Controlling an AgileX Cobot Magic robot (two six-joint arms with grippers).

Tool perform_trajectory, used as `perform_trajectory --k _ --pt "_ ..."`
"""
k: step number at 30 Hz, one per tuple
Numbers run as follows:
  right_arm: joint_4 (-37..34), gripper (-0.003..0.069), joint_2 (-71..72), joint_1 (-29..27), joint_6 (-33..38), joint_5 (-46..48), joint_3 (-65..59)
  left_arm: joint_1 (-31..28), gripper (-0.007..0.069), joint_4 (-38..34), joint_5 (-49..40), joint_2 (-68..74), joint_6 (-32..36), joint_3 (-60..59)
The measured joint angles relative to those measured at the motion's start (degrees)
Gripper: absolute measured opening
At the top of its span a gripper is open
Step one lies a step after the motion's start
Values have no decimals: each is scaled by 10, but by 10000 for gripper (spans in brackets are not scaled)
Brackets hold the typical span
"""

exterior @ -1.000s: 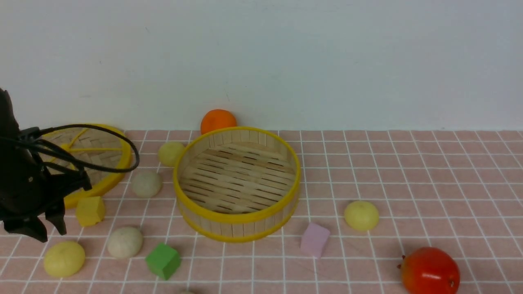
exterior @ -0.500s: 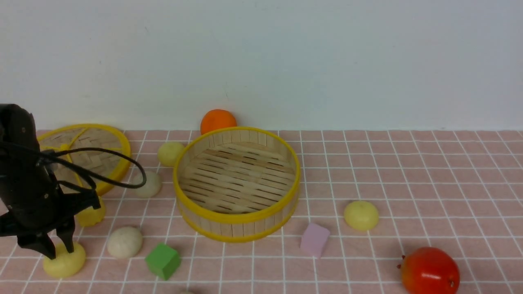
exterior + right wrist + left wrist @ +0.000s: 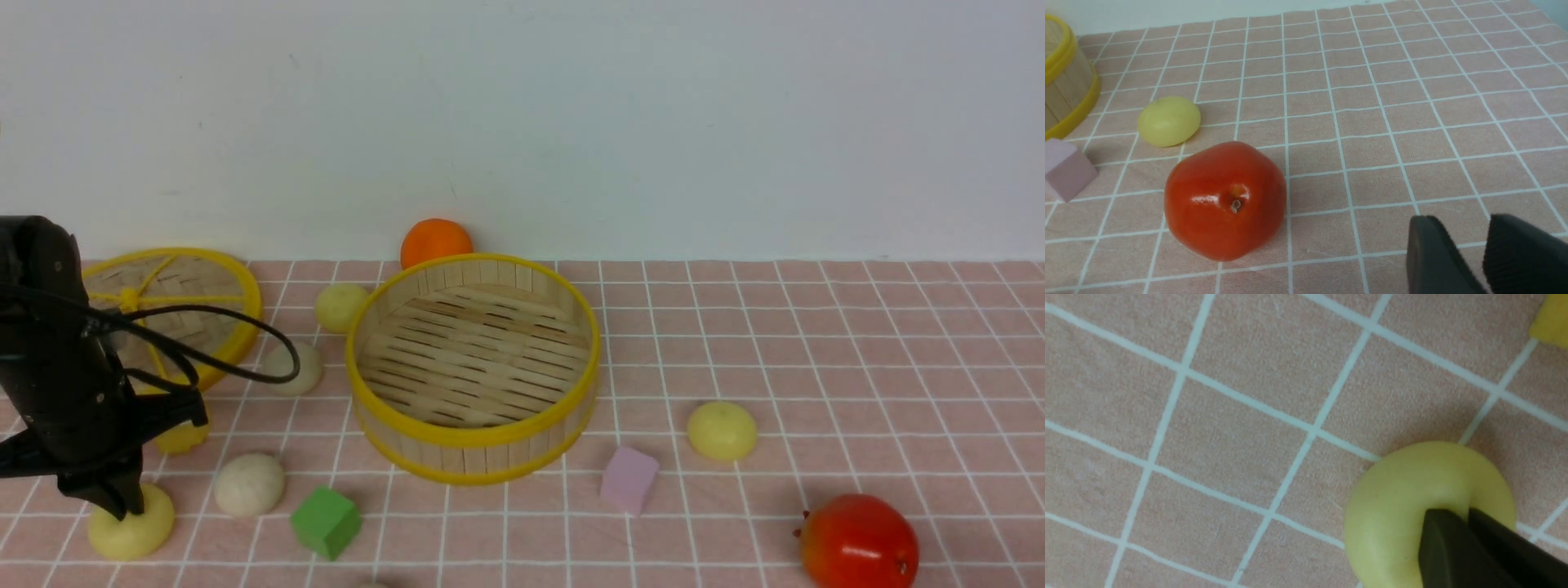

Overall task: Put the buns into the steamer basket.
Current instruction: Use the left arm to grab a steamed stuffed bun, then use the left arm to put the steamed stuffed bun into the steamer

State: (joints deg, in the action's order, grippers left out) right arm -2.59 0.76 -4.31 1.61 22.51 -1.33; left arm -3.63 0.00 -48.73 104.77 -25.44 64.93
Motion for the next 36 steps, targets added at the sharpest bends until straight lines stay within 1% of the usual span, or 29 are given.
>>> perform_trajectory --k 3,10,14,17,18,19,21,23,24,26,29,32,36 --pt "0 239 0 0 0 0 0 0 13 -3 -9 -14 5 0" --pt "0 239 0 0 0 0 0 0 13 -11 -23 -105 8 0" --pt "0 239 0 0 0 0 0 4 13 -67 -32 -156 32 12" --pt "0 239 0 0 0 0 0 33 13 -120 -34 -160 62 45" --pt "0 239 0 0 0 0 0 55 13 -141 -32 -157 71 67" --pt "0 239 0 0 0 0 0 63 13 -146 -32 -154 72 71" --pt "0 239 0 0 0 0 0 116 13 -172 -24 -128 77 127" --pt "0 239 0 0 0 0 0 134 13 -176 -22 -112 77 148" --pt "0 239 0 0 0 0 0 157 13 -179 -17 -87 77 175" --pt "0 239 0 0 0 0 0 182 13 -177 -12 -45 75 208" --pt "0 239 0 0 0 0 0 206 13 -160 -1 25 59 242" --pt "0 239 0 0 0 0 0 210 17 -153 13 66 41 253" --pt "0 239 0 0 0 0 0 211 50 -148 22 97 18 258"
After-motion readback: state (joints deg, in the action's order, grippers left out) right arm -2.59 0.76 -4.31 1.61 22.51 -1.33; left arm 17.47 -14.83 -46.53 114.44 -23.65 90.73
